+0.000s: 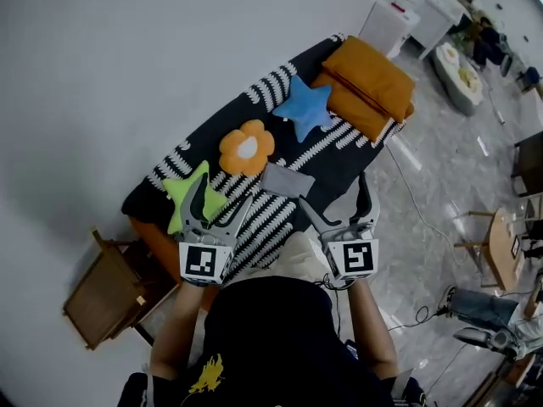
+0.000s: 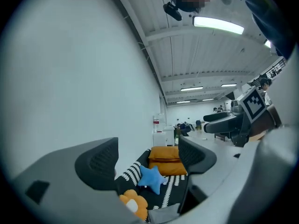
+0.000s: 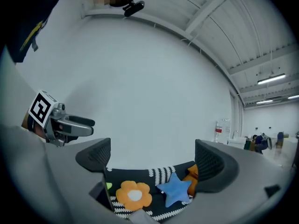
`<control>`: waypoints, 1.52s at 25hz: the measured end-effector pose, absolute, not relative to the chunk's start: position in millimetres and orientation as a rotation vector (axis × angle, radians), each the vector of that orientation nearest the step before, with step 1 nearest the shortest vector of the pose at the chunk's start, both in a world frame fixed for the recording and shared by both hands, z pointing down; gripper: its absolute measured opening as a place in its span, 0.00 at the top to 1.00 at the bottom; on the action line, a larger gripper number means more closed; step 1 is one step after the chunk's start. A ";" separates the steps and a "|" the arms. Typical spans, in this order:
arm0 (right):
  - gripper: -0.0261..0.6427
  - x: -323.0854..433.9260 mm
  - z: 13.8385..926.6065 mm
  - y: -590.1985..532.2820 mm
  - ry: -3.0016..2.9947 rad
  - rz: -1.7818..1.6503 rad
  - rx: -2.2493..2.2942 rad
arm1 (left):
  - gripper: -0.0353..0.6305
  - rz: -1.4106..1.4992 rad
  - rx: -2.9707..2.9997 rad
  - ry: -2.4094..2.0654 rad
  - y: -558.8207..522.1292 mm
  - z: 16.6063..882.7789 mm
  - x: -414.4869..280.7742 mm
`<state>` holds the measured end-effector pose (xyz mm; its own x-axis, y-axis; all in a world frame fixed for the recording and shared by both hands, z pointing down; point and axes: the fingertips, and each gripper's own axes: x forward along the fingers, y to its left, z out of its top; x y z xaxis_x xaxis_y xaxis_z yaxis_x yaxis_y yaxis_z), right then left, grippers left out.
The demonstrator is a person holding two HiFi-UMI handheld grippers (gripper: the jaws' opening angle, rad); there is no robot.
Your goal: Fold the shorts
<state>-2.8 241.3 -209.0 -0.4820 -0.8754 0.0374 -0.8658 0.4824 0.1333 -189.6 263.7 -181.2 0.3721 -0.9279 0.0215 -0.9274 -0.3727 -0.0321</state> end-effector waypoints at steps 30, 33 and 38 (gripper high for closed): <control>0.74 -12.9 -238.1 253.1 -2.694 -0.148 1.527 | 0.83 0.074 -2.597 1.656 259.1 -217.1 -196.9; 0.76 -16.1 -233.9 253.0 -2.715 -0.115 1.506 | 0.89 0.061 -2.610 1.629 255.4 -211.0 -194.2; 0.91 -18.9 -229.7 247.5 -2.722 -0.115 1.504 | 0.93 0.115 -2.626 1.589 247.3 -215.4 -190.9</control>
